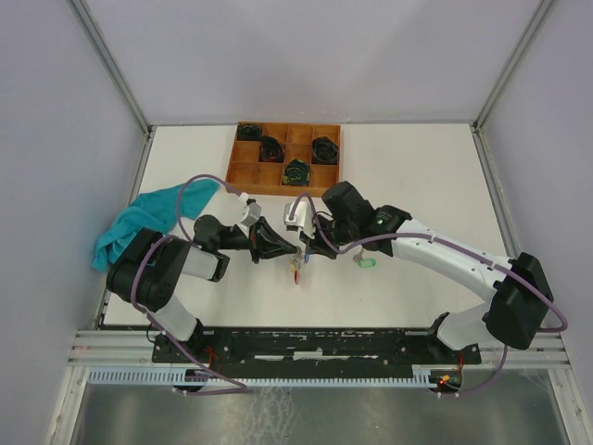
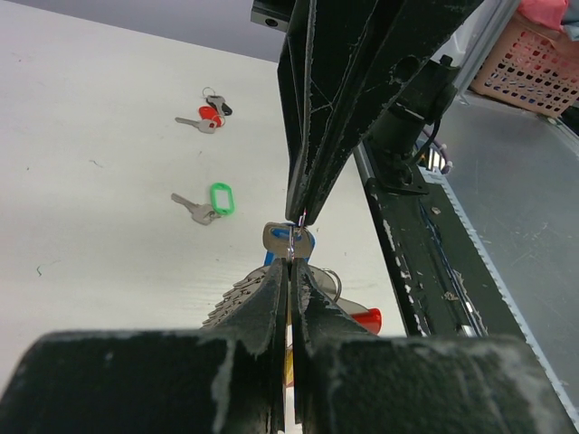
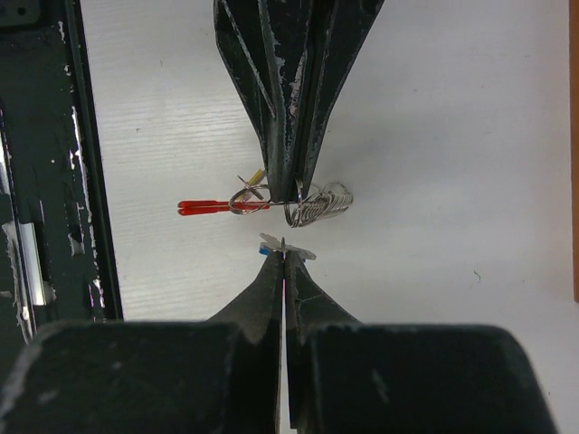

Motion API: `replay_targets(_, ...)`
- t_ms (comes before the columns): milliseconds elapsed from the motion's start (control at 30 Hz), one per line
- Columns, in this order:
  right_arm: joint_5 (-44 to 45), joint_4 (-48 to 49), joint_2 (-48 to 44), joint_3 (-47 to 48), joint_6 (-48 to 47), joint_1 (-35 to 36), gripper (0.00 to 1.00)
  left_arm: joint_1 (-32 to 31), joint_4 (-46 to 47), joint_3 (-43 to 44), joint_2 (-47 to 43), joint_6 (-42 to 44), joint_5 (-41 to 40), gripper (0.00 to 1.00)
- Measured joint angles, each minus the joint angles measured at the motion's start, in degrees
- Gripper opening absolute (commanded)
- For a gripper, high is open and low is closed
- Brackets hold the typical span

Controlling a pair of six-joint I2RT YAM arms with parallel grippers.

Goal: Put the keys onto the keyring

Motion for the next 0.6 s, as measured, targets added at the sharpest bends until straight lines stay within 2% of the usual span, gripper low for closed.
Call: replay_targets(600, 0.0, 0.0, 0.8, 0.2, 0.0, 0.2, 0.01, -0.4, 0.0, 0.7, 0.0, 0.0, 0.5, 0.03)
